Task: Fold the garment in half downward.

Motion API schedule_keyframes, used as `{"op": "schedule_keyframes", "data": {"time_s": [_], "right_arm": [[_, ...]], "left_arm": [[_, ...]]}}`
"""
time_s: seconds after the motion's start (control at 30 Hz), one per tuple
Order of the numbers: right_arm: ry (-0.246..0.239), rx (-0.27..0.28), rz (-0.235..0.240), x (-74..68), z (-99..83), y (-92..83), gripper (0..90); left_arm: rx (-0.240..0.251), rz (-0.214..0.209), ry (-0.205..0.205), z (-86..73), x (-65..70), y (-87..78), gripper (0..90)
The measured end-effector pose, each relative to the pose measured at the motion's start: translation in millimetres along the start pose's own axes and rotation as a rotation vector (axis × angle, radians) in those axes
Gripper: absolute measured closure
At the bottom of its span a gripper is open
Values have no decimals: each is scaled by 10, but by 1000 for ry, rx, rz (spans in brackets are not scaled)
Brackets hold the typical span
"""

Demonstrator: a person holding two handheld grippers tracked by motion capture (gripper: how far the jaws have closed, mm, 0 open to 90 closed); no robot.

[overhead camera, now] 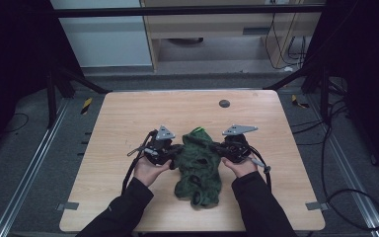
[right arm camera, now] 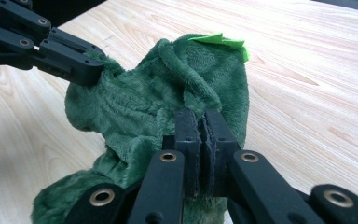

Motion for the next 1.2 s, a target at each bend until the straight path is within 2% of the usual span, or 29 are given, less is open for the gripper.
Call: {"op": "schedule_keyframes", "data": {"time_s": [0.33,0.43,0.5,0.7,0.87,1.2], "right_arm": [[-7,13,34,-154,-95,-145,859],[-10,4,42,-199,-143,-163,859],[-11,-1,48,-219,-174,-161,859],[-17,1,56,-260,-200,-200,859],[-20,1,63,-304,-243,-246,857],[-19,-19,81,-385,-398,-269,856]], "left_arm": [[1,-16,5,-182,117,-148,833],[0,-20,-10,-233,123,-171,832],[6,-27,-21,-247,133,-191,833],[14,-39,-16,-269,192,-251,831],[10,-57,-25,-334,237,-273,830],[-14,-69,-16,-464,320,-284,828]]}}
Point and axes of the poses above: each handheld gripper's, and its own axes: y roughly forward along the jaws, z roughly out of its top, x roughly to its right, the point moved 9 cm from there along y, roughly forward along the jaws, and after that the axes turned 2 degrees about -z, right-handed, at the moved point
